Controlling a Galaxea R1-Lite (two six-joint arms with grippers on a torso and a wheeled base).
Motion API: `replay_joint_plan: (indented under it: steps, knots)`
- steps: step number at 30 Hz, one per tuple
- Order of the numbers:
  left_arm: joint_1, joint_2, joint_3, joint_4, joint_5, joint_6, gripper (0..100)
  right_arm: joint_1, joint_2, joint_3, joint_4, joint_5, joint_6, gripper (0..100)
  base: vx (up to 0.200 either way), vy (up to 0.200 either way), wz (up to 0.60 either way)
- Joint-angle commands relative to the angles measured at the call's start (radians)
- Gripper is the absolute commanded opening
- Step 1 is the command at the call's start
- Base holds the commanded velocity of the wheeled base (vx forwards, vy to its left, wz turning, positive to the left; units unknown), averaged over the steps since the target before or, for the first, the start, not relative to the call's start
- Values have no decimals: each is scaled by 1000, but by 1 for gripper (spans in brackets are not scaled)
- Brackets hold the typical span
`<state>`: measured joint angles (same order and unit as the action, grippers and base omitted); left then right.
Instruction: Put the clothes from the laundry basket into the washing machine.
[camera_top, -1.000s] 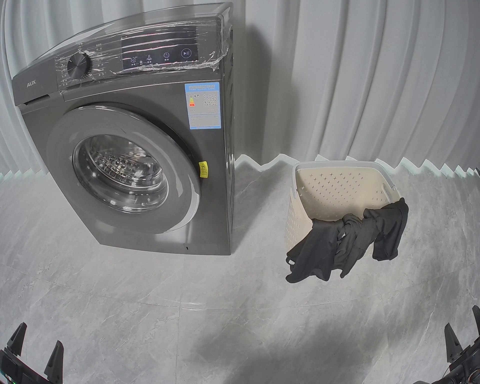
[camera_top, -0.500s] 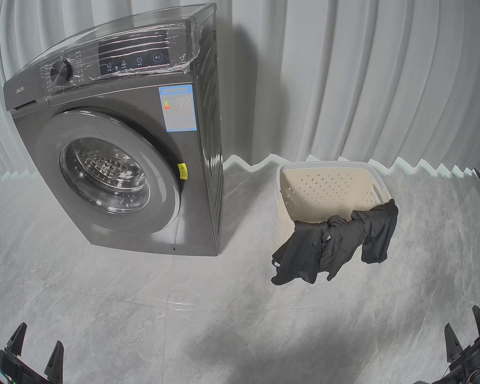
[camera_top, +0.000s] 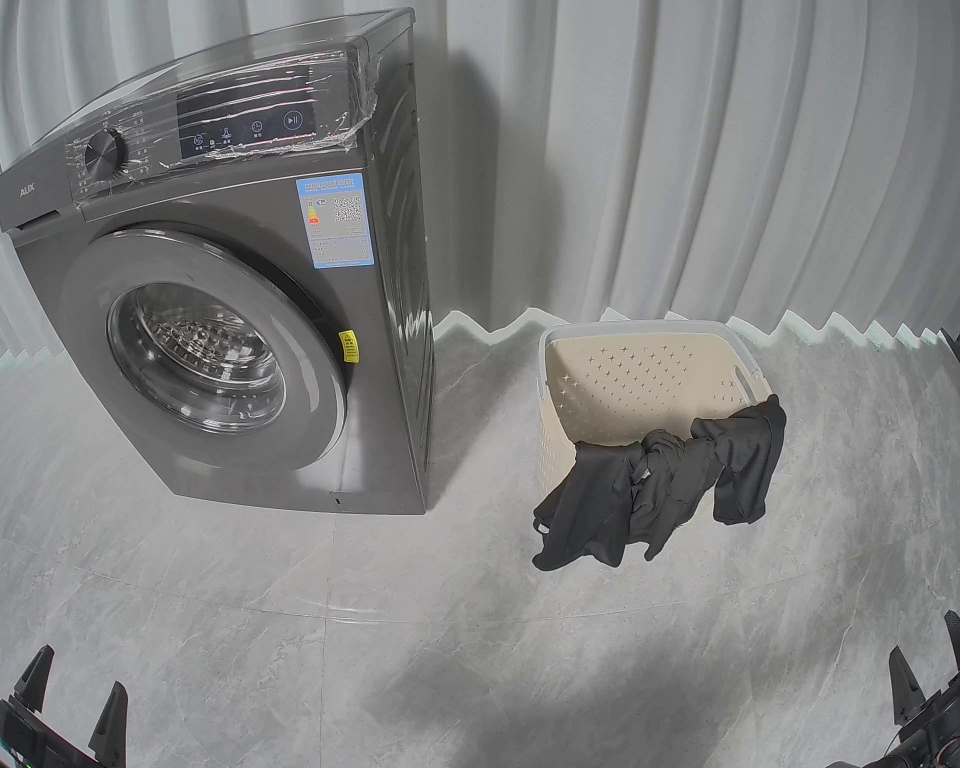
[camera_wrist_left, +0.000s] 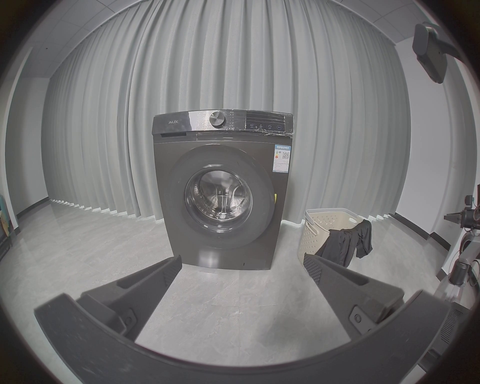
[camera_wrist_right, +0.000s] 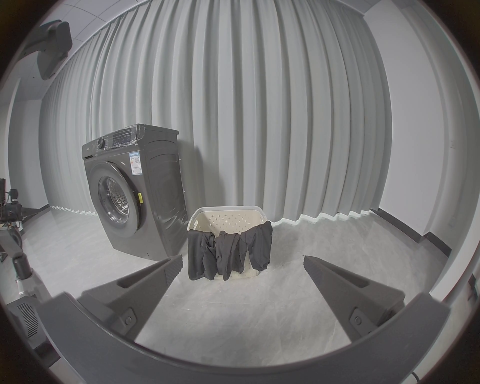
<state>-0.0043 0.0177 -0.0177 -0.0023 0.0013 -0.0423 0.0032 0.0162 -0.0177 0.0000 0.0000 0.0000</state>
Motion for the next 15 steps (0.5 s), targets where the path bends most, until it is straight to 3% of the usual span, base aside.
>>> replay_joint_plan:
  steps: [1, 10, 15]
  knots:
    - [1, -16, 16, 1, 0, -1, 100, 0, -16, 18, 0, 0, -2, 100, 0, -200, 0]
    - [0, -16, 16, -1, 0, -1, 100, 0, -16, 18, 0, 0, -2, 100, 0, -200, 0]
    - [1, -16, 16, 1, 0, -1, 100, 0, -16, 18, 0, 2, -2, 100, 0, 0, 0]
